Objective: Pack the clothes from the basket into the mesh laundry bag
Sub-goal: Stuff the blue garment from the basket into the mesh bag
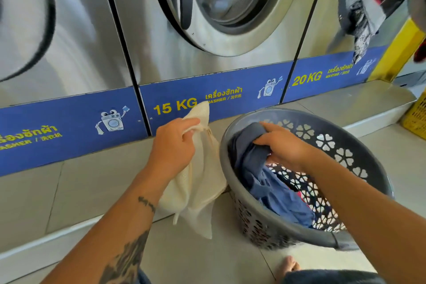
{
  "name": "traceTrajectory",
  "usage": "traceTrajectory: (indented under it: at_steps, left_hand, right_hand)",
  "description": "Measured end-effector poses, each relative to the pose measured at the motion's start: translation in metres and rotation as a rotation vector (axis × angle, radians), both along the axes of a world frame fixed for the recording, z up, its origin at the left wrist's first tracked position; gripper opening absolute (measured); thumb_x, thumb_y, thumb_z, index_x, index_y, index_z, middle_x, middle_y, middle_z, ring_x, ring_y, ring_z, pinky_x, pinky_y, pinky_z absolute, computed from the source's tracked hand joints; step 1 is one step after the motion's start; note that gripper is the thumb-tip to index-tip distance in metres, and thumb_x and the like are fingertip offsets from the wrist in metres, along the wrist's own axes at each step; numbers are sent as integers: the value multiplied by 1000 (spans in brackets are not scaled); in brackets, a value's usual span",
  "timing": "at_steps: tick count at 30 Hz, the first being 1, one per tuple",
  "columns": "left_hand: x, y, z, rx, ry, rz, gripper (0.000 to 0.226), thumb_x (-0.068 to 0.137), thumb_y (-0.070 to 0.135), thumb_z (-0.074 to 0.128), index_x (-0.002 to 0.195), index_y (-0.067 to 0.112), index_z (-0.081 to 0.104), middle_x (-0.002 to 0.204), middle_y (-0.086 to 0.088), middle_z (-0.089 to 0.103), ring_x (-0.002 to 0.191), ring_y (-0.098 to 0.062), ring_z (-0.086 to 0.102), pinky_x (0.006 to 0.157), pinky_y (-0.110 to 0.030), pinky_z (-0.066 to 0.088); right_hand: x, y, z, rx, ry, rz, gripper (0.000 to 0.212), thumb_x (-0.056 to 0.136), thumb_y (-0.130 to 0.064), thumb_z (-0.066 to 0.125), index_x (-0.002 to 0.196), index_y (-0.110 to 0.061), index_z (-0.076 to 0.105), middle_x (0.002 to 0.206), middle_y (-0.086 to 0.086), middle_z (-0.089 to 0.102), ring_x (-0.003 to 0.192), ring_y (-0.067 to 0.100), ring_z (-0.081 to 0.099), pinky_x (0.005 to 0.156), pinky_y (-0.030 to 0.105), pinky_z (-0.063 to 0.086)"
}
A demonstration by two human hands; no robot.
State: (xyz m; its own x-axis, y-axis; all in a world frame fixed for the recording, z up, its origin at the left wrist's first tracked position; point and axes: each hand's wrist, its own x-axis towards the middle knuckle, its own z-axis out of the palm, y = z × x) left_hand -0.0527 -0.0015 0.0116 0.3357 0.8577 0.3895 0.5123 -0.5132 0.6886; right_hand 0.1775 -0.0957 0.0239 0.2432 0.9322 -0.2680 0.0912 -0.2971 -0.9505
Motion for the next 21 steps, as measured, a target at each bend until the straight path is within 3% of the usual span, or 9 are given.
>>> traceTrajectory:
  at_steps: [4, 7, 9, 10, 12, 14, 16, 18, 21]
  left_hand:
    - [-5, -8, 11, -33, -89, 57, 30, 92, 13, 55, 114, 25, 71, 117, 3, 68, 105, -9, 58, 83, -7, 32]
    - [-8, -15, 17, -48, -151, 57, 30, 91, 11, 57, 112, 26, 72, 116, 4, 68, 97, 3, 52, 74, 7, 25]
    - [-9, -18, 19, -45, -157, 44, 30, 90, 10, 57, 111, 25, 72, 116, 3, 69, 102, -5, 57, 76, 3, 28]
    - [-10, -19, 19, -47, -157, 41, 30, 89, 10, 57, 111, 25, 72, 116, 3, 69, 103, -9, 58, 76, 3, 29]
    - [-13, -20, 18, -61, -160, 42, 31, 90, 10, 55, 111, 25, 72, 115, 4, 69, 99, -8, 57, 74, 5, 28]
    - [-17, -18, 17, -84, -157, 46, 31, 92, 12, 53, 112, 27, 71, 117, 6, 68, 97, -3, 54, 74, 1, 30]
    - [-20, -15, 17, -95, -152, 60, 31, 93, 15, 52, 113, 28, 71, 119, 6, 67, 100, -5, 54, 81, -8, 32]
    - [-20, -12, 17, -106, -156, 70, 31, 94, 16, 52, 114, 29, 70, 120, 5, 67, 98, -5, 54, 83, -13, 34]
    - [-18, -11, 16, -121, -146, 62, 32, 95, 16, 50, 118, 29, 68, 122, 6, 64, 95, 3, 45, 83, -15, 31]
  right_hand:
    - [-47, -10, 21, 184, 68, -123, 23, 91, -4, 52, 107, -15, 65, 100, 10, 71, 90, 22, 68, 67, 36, 57]
    - [-88, -14, 15, 231, -132, -156, 11, 90, -12, 63, 100, -15, 57, 85, 3, 65, 75, 8, 63, 62, 25, 49]
    - [-107, -15, 2, 211, -288, 3, 20, 87, -18, 70, 98, -14, 53, 81, -1, 58, 70, 8, 58, 63, 25, 46]
    - [-110, -14, -3, 165, -457, 168, 23, 85, -19, 71, 97, -10, 52, 82, 0, 57, 73, 13, 56, 66, 30, 44]
    - [-110, -13, -8, 83, -805, 501, 18, 84, -16, 66, 93, -7, 55, 84, 5, 58, 77, 24, 56, 68, 38, 44]
    - [-101, -10, -2, 85, -905, 599, 8, 80, -10, 58, 88, -12, 60, 77, 3, 61, 71, 23, 55, 66, 40, 46]
    - [-88, -6, 4, 146, -875, 495, 19, 77, -6, 54, 87, -17, 67, 76, -2, 66, 72, 17, 56, 71, 35, 48]
    - [-71, -1, 3, 191, -842, 284, 31, 78, -4, 57, 102, -18, 70, 98, 0, 70, 91, 18, 63, 85, 34, 52]
    - [-45, 3, -20, 123, -895, 165, 58, 74, -11, 67, 129, -23, 53, 122, 10, 50, 110, 31, 52, 93, 39, 46]
